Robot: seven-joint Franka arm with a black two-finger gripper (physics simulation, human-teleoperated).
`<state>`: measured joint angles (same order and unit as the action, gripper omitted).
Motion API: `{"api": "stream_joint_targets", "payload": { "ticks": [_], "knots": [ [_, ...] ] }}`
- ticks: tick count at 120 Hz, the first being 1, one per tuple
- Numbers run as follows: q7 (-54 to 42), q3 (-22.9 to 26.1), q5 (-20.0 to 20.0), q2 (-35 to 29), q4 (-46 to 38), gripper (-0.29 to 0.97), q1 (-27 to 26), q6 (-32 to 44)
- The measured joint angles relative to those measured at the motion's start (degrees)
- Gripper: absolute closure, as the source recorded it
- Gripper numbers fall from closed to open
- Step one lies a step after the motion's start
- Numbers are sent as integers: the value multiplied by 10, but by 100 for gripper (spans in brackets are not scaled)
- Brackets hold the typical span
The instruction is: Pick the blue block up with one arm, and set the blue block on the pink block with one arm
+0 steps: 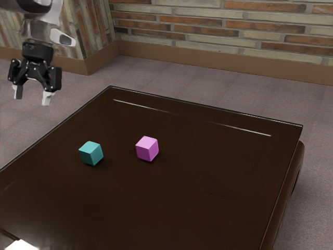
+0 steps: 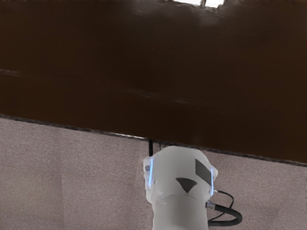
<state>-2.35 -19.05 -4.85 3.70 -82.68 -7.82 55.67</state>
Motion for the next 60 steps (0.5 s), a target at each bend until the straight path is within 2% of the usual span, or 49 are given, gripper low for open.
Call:
{"api": "stream_joint_targets", "payload": {
  "ticks": [10, 18, 40, 49, 60],
  "knots": [
    [-9, -5, -7, 1, -14, 0, 71, 120],
    [-16, -3, -10, 6, 1, 0, 94, 186],
    [-20, 5, 13, 41, 1, 0, 46, 290],
    [-17, 5, 30, 53, -53, 0, 47, 336],
    [-6, 0, 30, 55, -101, 0, 42, 378]
  ]
}}
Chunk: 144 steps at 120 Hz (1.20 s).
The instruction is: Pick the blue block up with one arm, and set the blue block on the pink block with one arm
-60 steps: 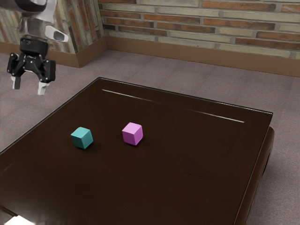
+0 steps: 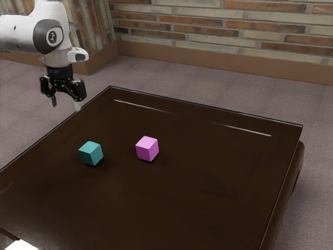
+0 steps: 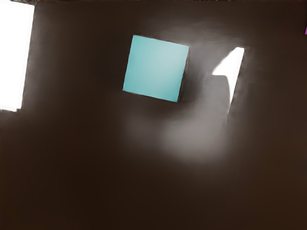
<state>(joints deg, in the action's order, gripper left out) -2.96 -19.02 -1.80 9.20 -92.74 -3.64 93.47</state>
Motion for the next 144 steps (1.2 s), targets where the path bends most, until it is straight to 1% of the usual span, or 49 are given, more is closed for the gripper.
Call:
{"api": "stream_joint_targets", "payload": {
  "ticks": [5, 12, 17, 33, 43, 53, 59, 69, 103, 120, 144],
  "knots": [
    [6, -2, -2, 2, -16, 0, -8, 15],
    [10, -4, -19, -1, -79, 0, -13, 58],
    [8, -5, -28, -4, -111, 0, -7, 86],
    [-10, -7, -43, 11, -157, 0, 11, 155],
    [-21, -7, -46, 48, -157, 0, 21, 194],
    [-30, -1, -45, 99, -125, 0, 35, 221],
    [-37, 4, -36, 125, -101, 0, 38, 232],
    [-47, 13, -23, 146, -87, 0, 39, 252],
    [-72, 30, 28, 199, -77, 0, 46, 309],
    [-81, 38, 45, 210, -82, 0, 44, 327],
    [-89, 35, 64, 231, -79, 15, 51, 338]
  ]
}}
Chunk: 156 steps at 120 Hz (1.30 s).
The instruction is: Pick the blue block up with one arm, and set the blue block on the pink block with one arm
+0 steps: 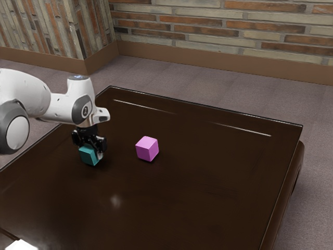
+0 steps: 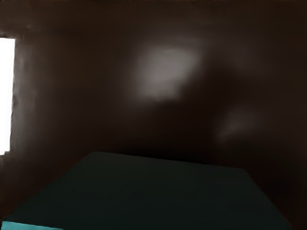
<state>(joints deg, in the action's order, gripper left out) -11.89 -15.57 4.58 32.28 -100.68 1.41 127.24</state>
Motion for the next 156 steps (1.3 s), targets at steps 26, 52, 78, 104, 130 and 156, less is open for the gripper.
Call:
{"api": "stream_joint_targets", "payload": {
  "ticks": [26, 52, 78, 104, 130, 156],
  "knots": [
    [-4, 1, 7, 20, 20, 16, 0, 5],
    [-9, -2, 3, -17, 28, 30, -3, -6],
    [-10, 13, 31, 14, 183, 31, 8, -53],
    [-2, 71, 53, 61, 264, 32, 7, -68],
    [20, 82, 54, 62, 266, 32, -42, -78],
    [39, 69, 51, 52, 285, 31, -54, -158]
  ]
}}
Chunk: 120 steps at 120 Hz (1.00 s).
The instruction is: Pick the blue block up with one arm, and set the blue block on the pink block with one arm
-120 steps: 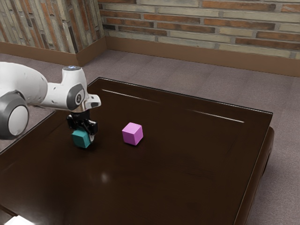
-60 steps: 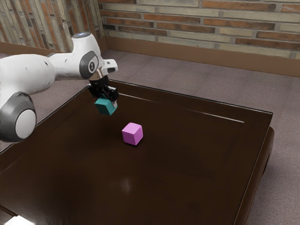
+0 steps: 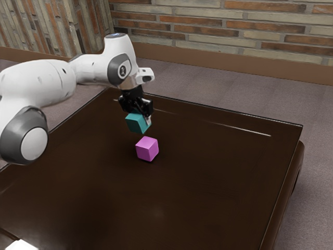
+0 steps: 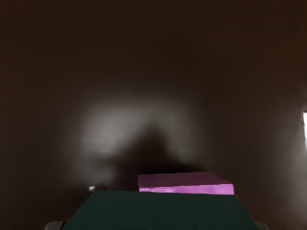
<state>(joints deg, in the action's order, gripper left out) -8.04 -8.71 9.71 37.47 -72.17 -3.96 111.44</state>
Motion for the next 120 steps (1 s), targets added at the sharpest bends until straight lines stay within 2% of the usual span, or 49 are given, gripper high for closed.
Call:
{"api": "stream_joint_targets", "payload": {
  "ticks": [9, 19, 38, 72, 99, 120],
  "knots": [
    [5, -29, 0, -10, 2, 31, -26, -25],
    [10, -40, 1, -10, -12, 31, -48, -45],
    [19, -53, 1, 16, -13, 30, -39, -58],
    [29, -41, 3, 70, 68, 32, -22, -47],
    [37, -26, 3, 87, 76, 33, -26, -36],
    [40, -25, 5, 89, 75, 17, -32, -30]
  ]
}}
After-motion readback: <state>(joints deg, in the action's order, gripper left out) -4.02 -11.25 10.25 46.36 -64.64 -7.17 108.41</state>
